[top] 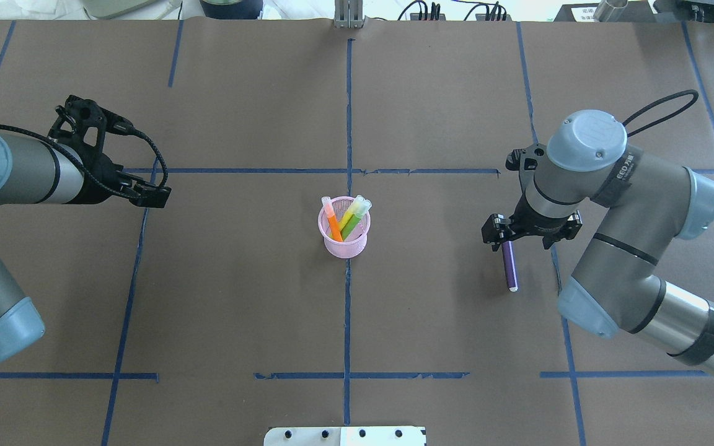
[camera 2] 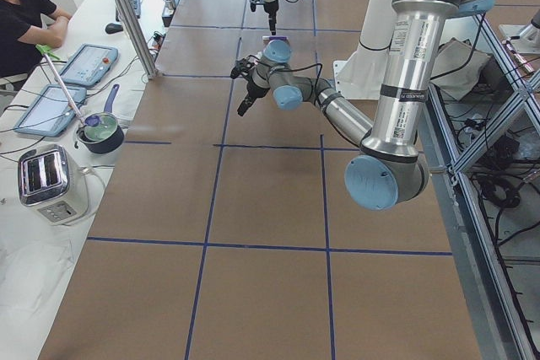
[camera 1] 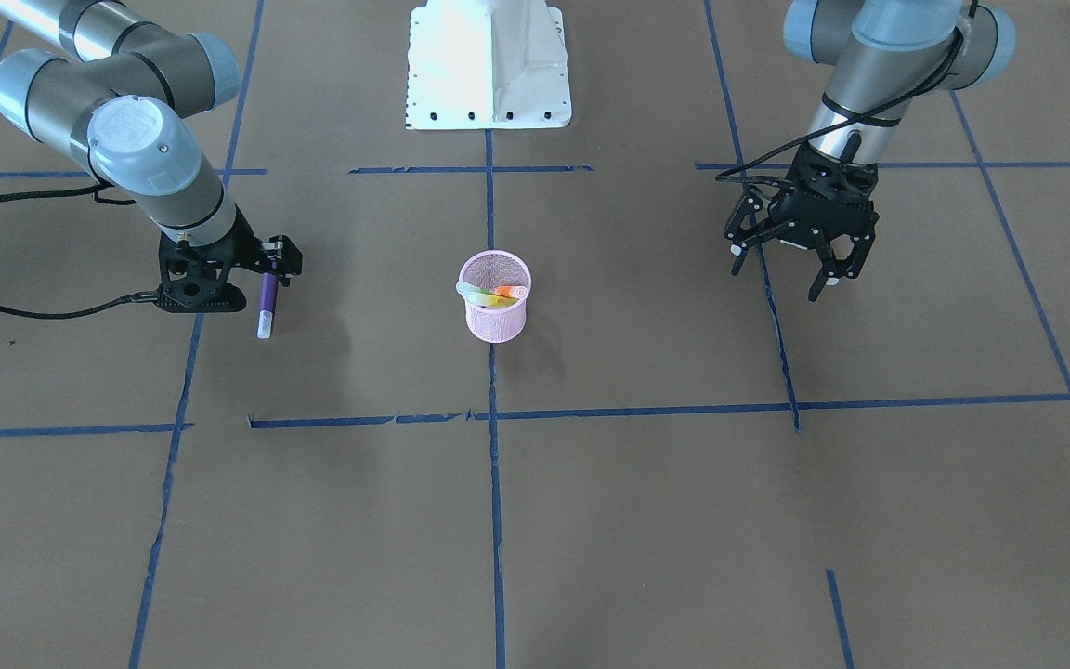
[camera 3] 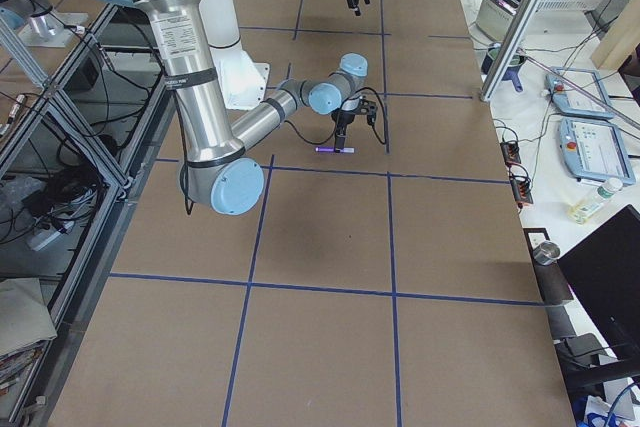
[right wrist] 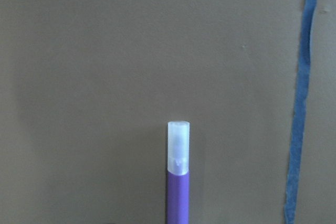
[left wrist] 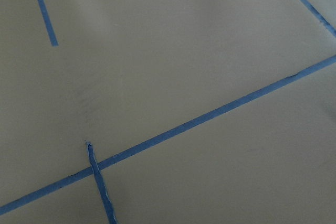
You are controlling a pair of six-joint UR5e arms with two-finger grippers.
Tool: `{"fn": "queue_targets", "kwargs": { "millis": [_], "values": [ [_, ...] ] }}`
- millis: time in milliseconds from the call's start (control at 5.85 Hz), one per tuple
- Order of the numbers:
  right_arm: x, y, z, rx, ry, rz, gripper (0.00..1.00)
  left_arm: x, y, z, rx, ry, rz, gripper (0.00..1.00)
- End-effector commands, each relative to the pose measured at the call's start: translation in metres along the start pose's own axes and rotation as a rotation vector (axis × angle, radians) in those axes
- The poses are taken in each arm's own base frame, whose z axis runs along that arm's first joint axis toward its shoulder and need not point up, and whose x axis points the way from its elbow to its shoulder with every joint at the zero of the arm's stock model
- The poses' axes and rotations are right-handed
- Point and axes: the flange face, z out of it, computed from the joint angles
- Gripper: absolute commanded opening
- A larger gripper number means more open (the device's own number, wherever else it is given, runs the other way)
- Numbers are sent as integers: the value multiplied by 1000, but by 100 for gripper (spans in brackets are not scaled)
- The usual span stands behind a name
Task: Collect pens into pen holder
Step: 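Close the right gripper on the purple marker and lift it upright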
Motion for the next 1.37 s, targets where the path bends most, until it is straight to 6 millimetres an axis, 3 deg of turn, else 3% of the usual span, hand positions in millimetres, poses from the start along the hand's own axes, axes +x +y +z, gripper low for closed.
{"fn": "queue_targets", "kwargs": {
  "millis": [0,684,855,1026,1197],
  "values": [
    [-11,-15,13,-18,17,-8,100,-1,0,-1,1,1,1,100],
    [-6,-17,30,-50,33,20,99,2,0,-10,12,8,-1,100],
    [-9,-14,32,-55,34,14,87,2,1,-12,15,10,0,100],
    [-9,-14,32,-55,34,14,66,3,0,-14,17,14,1,100],
    [-10,-14,32,-54,33,13,38,2,1,-14,16,13,1,100]
  ]
}}
